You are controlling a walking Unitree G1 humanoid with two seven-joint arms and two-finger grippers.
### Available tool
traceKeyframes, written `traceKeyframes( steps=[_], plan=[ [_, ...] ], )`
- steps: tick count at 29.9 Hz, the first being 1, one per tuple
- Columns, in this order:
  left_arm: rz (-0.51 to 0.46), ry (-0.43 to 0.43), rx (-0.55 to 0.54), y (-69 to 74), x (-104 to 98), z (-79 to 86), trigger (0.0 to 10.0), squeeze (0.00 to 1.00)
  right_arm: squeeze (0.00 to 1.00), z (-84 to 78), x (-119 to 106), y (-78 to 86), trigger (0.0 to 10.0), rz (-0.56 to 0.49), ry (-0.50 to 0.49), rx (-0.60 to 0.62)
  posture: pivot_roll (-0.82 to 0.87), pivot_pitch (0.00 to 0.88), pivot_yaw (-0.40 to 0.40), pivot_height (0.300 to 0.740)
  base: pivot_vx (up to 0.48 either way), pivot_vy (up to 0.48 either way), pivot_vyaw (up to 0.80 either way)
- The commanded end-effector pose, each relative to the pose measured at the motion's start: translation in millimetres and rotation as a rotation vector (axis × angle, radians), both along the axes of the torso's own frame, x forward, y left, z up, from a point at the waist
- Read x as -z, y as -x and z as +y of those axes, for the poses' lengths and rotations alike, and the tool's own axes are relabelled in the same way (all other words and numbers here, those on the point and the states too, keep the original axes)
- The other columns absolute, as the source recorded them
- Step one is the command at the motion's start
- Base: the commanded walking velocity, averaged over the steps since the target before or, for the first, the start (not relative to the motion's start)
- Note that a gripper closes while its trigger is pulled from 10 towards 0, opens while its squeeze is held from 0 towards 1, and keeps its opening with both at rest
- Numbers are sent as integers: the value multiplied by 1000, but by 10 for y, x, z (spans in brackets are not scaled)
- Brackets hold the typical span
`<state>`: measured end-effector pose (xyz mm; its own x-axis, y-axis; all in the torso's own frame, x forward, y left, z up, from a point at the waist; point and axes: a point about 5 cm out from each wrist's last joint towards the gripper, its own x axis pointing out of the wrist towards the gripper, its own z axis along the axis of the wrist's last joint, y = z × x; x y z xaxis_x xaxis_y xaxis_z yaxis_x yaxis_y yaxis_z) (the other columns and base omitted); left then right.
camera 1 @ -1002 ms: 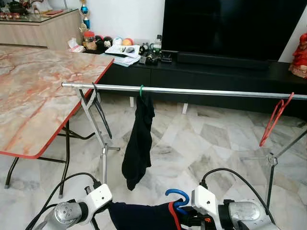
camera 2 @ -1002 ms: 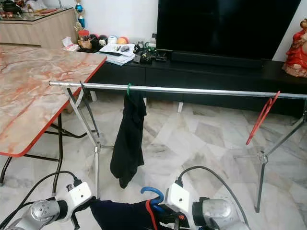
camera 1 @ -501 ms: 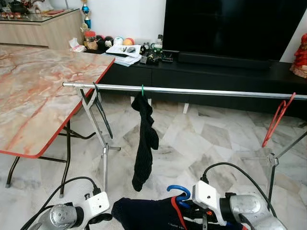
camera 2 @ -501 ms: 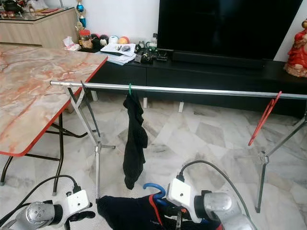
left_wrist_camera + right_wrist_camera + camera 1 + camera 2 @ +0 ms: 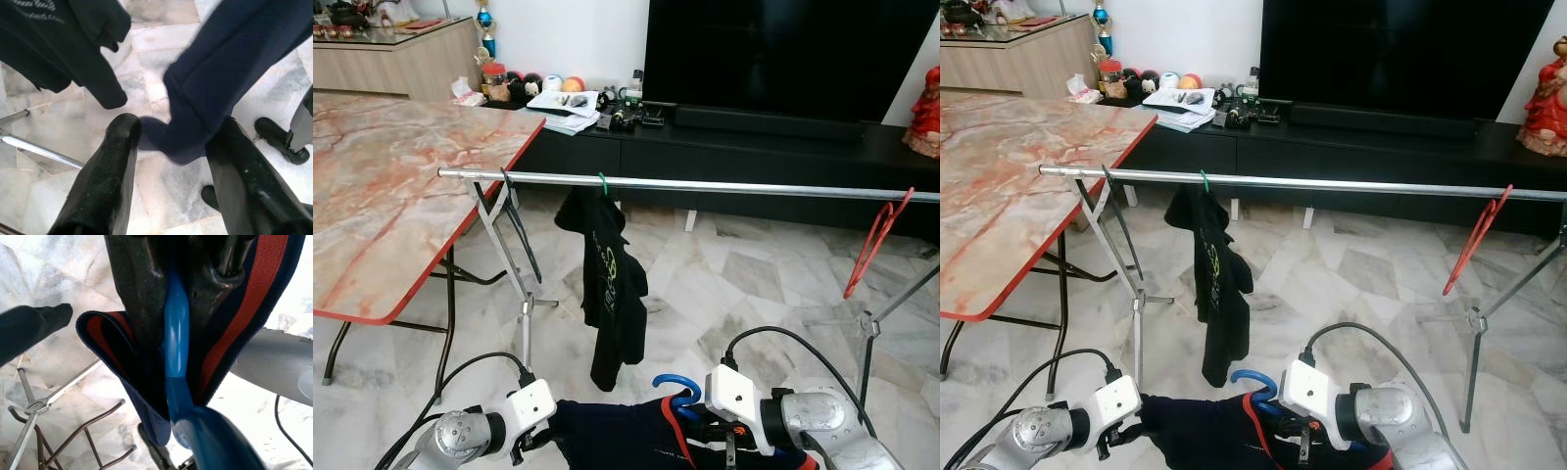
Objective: Hang hanger
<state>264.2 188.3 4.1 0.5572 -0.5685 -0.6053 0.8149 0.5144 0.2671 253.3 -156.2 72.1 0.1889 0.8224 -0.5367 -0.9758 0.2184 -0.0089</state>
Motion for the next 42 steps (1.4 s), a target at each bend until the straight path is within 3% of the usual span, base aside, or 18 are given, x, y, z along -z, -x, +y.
traceKeyframes(
  steps=[1, 15, 20, 21, 22, 23, 24, 42],
  plan=[
    [15, 16, -20, -7, 9, 0, 10000, 0, 0, 30, -112, -46, 10000, -43, -26, -18, 136, 40, -13, 740, 0, 0, 0],
    [42, 46, -98, -53, 15, 22, 10000, 0, 0, 16, -302, -130, 10000, -87, -68, -21, 129, 37, -15, 740, 0, 0, 0],
    [15, 96, -151, -130, -39, -4, 10000, 0, 0, -5, -303, -136, 10000, -85, -69, -16, 125, 37, -17, 740, 0, 0, 0],
    [11, 95, -148, -143, -47, -12, 4392, 0, 0, 1, -301, -129, 10000, -81, -74, -18, 125, 37, -17, 740, 0, 0, 0],
    [11, 95, -148, -143, -47, -12, 4392, 0, 0, 1, -301, -129, 10000, -81, -74, -18, 125, 37, -17, 740, 0, 0, 0],
    [8, 96, -146, -148, -51, -20, 2863, 0, 0, 5, -299, -123, 10000, -79, -76, -20, 124, 36, -16, 740, 0, 0, 0],
    [6, 99, -148, -152, -54, -24, 0, 0, 0, 7, -295, -122, 10000, -78, -77, -18, 124, 36, -16, 740, 0, 0, 0],
    [20, 84, -139, -125, -39, 24, 0, 0, 0, -19, -259, -119, 10000, -68, -69, -3, 129, 38, -17, 740, 0, 0, 0]
  ],
)
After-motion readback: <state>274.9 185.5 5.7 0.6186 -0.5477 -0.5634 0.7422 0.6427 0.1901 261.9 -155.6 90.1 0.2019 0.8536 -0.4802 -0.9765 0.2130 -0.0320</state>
